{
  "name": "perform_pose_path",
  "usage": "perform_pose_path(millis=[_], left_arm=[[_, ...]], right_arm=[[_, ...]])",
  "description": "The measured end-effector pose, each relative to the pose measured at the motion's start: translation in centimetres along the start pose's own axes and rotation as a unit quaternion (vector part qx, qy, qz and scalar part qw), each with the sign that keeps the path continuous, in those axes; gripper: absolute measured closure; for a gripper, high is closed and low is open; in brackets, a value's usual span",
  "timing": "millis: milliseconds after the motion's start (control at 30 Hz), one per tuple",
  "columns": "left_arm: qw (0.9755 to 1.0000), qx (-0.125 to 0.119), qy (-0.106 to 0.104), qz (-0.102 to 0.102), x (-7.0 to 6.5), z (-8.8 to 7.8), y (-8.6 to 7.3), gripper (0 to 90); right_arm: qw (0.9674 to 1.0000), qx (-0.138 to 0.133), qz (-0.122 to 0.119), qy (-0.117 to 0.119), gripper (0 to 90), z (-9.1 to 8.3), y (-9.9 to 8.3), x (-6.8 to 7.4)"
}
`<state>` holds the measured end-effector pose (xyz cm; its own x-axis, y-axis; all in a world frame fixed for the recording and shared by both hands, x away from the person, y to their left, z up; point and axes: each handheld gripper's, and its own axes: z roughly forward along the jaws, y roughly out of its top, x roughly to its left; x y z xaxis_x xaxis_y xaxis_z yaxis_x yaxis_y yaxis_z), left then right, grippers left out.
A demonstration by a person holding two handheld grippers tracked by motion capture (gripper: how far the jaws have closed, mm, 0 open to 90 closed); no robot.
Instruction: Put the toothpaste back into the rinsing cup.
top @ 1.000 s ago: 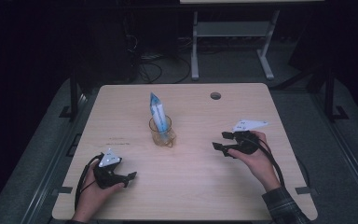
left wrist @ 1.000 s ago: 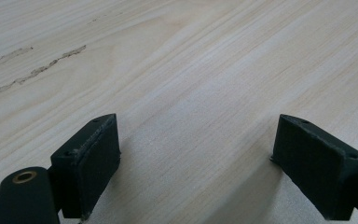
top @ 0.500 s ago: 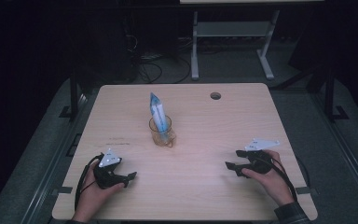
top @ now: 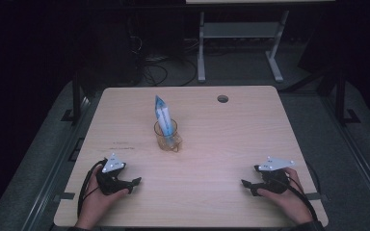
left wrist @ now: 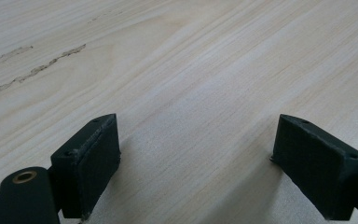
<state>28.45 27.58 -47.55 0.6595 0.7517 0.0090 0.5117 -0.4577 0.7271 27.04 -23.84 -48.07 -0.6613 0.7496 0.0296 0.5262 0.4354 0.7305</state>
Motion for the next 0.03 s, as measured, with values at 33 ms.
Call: perform_pose_path(millis=[33], left_arm=[[1.0000, 0.000, 0.000, -0.001, 0.01, 0.00, 0.00, 13.3]], right_arm=[[1.0000, -0.001, 0.000, 0.001, 19.8, 0.01, -0.05, 0.00]])
